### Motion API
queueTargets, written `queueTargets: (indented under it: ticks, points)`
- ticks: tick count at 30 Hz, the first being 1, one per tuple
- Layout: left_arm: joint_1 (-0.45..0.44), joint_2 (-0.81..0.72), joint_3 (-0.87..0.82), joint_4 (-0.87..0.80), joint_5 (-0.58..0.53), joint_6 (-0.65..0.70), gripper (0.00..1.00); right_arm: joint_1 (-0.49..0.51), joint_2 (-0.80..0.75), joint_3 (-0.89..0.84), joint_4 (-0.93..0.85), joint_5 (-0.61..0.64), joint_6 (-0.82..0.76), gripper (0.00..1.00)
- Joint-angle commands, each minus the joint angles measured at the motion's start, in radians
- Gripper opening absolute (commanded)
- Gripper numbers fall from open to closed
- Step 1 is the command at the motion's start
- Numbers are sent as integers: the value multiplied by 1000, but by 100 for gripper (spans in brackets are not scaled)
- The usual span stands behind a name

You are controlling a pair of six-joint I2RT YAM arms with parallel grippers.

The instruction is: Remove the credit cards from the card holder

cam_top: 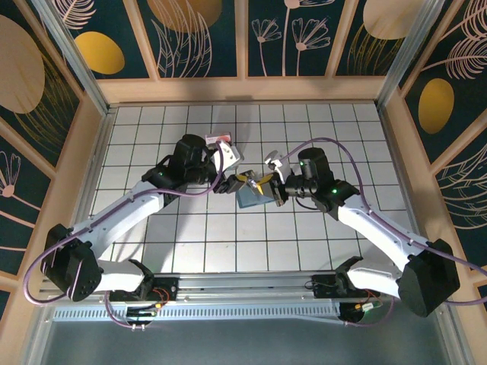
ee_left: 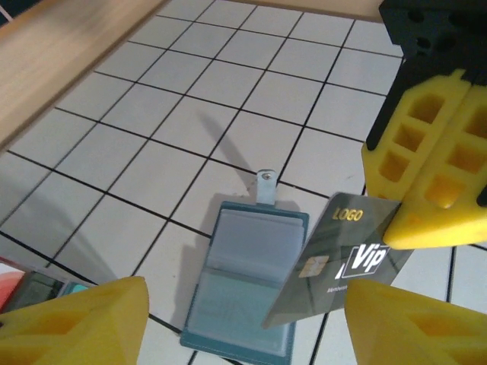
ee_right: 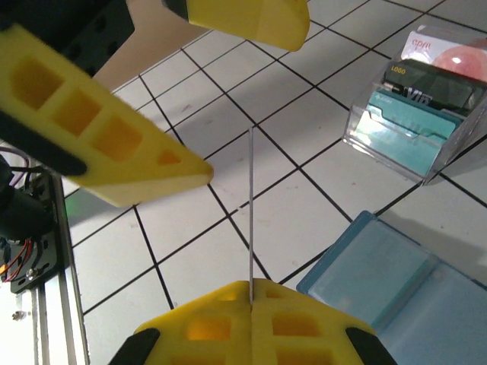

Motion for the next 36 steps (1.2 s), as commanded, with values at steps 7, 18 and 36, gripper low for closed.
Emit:
queueTargets:
  ticks: [7, 18, 36]
  points:
    - [13, 100, 110, -148, 153, 154, 59, 17, -9, 55, -41, -52, -39, 0]
    - [12, 147, 154, -263, 224, 247, 34, 17, -3, 66, -37, -81, -43, 0]
    - [13, 76, 72, -192, 234, 220, 0, 1, -33, 47, 51, 4, -7, 35]
